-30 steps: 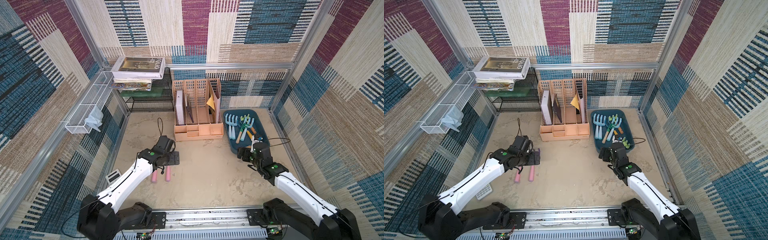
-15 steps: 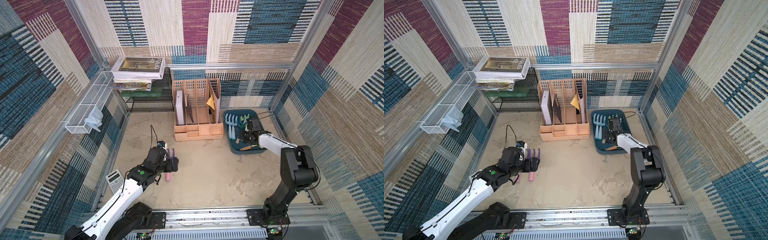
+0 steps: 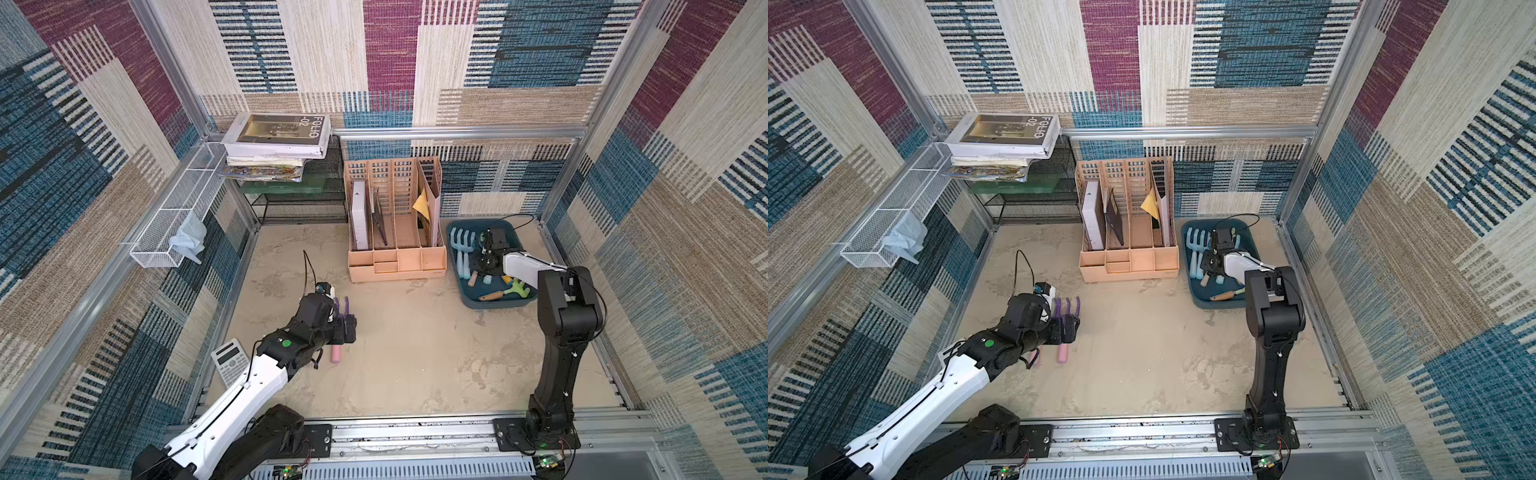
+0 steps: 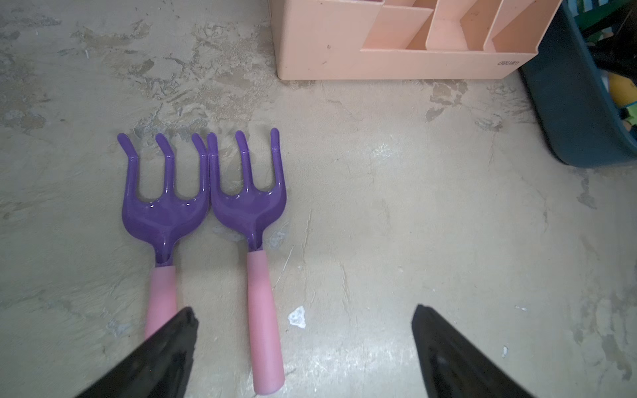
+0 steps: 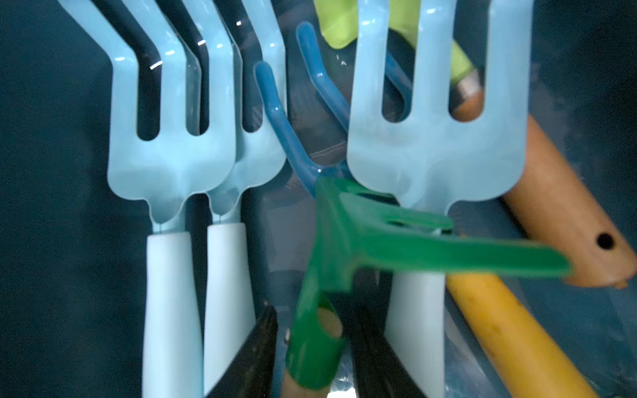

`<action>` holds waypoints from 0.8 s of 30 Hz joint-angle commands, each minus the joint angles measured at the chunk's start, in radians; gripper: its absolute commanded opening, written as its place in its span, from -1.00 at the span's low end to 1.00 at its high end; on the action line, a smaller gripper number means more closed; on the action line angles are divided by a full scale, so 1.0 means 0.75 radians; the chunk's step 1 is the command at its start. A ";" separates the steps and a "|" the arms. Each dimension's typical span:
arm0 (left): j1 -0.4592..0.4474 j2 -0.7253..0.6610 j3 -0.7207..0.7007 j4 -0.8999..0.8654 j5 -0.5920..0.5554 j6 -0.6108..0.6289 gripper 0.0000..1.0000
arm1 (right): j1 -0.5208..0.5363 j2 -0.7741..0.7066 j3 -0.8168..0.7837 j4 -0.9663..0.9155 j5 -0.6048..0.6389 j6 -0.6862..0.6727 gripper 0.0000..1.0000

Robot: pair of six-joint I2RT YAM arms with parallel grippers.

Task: Take the hand rake out of the storage box
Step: Pick up the rake from the storage box, then place the rake at the center of the board.

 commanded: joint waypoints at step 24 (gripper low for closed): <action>0.001 -0.108 -0.037 0.009 -0.114 -0.063 0.98 | 0.921 -0.754 -0.363 -0.314 0.197 0.187 -1.00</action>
